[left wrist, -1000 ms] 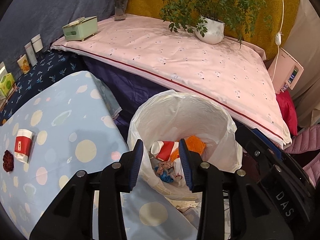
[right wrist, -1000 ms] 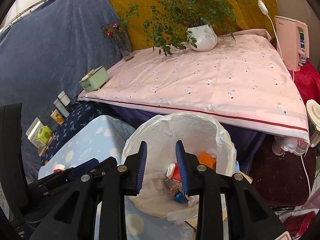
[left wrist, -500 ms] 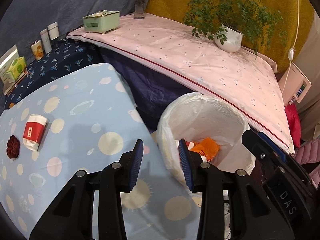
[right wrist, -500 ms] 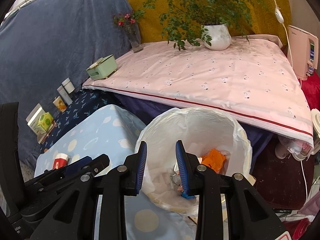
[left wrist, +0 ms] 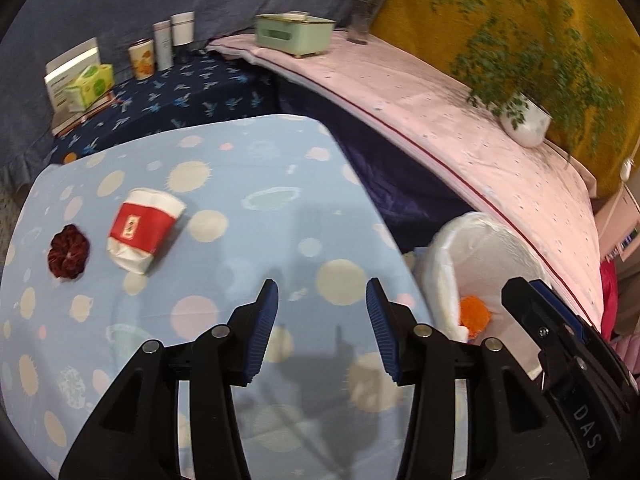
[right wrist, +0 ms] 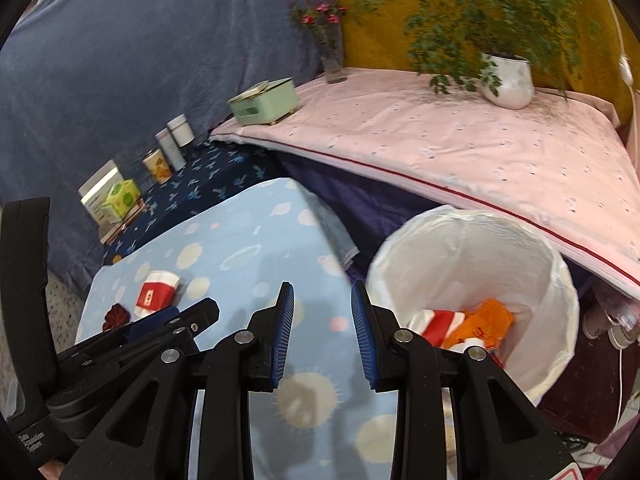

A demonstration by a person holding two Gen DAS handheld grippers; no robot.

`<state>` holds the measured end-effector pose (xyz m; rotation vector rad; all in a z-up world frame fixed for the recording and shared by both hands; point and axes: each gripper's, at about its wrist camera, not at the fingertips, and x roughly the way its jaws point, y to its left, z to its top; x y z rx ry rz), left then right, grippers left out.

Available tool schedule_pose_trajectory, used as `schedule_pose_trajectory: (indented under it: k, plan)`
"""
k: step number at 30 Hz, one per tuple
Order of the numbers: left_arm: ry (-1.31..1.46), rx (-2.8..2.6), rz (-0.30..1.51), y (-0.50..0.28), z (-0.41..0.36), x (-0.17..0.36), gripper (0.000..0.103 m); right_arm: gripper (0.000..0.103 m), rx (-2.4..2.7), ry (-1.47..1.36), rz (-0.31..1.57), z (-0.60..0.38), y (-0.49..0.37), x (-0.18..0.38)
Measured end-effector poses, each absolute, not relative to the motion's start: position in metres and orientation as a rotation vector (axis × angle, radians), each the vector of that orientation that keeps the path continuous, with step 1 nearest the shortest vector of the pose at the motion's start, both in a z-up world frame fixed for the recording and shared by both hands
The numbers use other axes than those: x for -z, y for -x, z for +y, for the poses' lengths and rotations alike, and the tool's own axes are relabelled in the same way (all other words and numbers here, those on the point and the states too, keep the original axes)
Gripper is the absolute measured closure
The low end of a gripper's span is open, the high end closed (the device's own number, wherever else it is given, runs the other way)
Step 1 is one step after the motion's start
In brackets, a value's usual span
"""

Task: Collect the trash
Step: 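Move both tools back over the table toward the dark red scrunchie and paper cup, then grasp the dark red scrunchie with the left gripper while the right grasps the red paper cup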

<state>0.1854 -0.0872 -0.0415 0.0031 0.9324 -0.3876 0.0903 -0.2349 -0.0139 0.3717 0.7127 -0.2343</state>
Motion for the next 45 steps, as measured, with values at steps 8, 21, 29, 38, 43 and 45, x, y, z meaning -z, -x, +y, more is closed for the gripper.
schedule_pose_trajectory:
  k: [8, 21, 29, 38, 43, 45]
  plan:
    - [0.083, 0.262, 0.947, -0.209, -0.012, 0.054, 0.048, 0.073, 0.131, -0.317, 0.76, -0.177, -0.121, 0.018]
    - [0.212, -0.008, 0.979, -0.252, 0.135, 0.087, 0.037, 0.052, -0.022, -0.272, 0.837, -0.09, -0.178, 0.039]
    - [0.271, -0.072, 0.991, -0.282, 0.186, 0.101, 0.035, 0.052, -0.068, -0.31, 0.898, -0.055, -0.225, 0.064]
    - [0.327, -0.072, 1.035, -0.311, 0.2, 0.126, 0.035, 0.052, -0.066, -0.352, 0.958, -0.039, -0.269, 0.091]
    - [0.339, -0.061, 1.051, -0.319, 0.199, 0.137, 0.036, 0.052, -0.057, -0.357, 0.988, -0.034, -0.283, 0.106]
    - [0.349, -0.055, 1.056, -0.321, 0.199, 0.141, 0.036, 0.052, -0.056, -0.353, 0.997, -0.032, -0.286, 0.111]
